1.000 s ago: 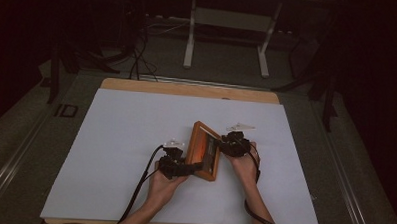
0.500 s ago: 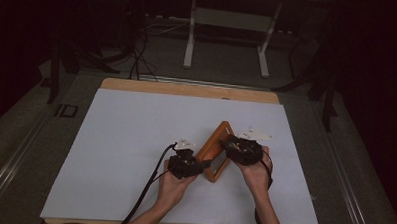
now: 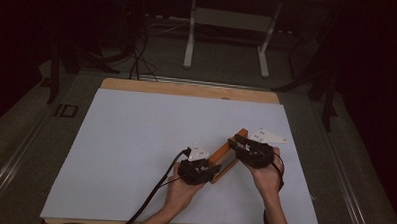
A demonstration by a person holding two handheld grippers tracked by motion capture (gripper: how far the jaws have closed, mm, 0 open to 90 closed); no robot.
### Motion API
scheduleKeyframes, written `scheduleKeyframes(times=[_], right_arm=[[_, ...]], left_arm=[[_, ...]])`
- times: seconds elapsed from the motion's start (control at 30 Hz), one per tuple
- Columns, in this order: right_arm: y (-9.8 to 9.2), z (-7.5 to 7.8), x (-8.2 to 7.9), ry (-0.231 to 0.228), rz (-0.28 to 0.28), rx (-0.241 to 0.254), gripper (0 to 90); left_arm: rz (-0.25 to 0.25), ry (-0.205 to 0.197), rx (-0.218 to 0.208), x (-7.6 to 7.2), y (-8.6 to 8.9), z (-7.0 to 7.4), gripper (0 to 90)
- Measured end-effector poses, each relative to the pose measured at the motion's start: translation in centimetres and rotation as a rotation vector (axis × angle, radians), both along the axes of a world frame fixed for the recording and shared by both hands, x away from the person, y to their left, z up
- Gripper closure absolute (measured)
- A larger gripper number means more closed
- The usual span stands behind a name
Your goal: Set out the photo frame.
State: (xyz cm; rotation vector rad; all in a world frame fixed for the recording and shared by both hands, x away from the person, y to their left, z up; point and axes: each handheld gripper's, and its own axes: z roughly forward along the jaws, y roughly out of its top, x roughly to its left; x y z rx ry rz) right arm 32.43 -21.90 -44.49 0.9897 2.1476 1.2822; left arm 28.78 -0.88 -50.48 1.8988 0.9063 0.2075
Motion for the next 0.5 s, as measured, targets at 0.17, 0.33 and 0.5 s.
scheduleKeyframes(times=[0.17,0.33,0.5], right_arm=[[-0.2,0.0,0.0,0.003,-0.002,0.008,64.3],[-0.3,0.0,0.1,0.004,-0.001,0.014,64.3],[-0.4,0.0,0.0,0.001,0.003,0.013,64.2]], left_arm=[[0.023,-0.005,0.035,0.0,-0.3,-1.2,56.5],[0.018,0.035,0.022,0.6,0.3,-1.7,59.6],[-0.012,0.056,0.015,0.9,0.3,-1.1,65.5]])
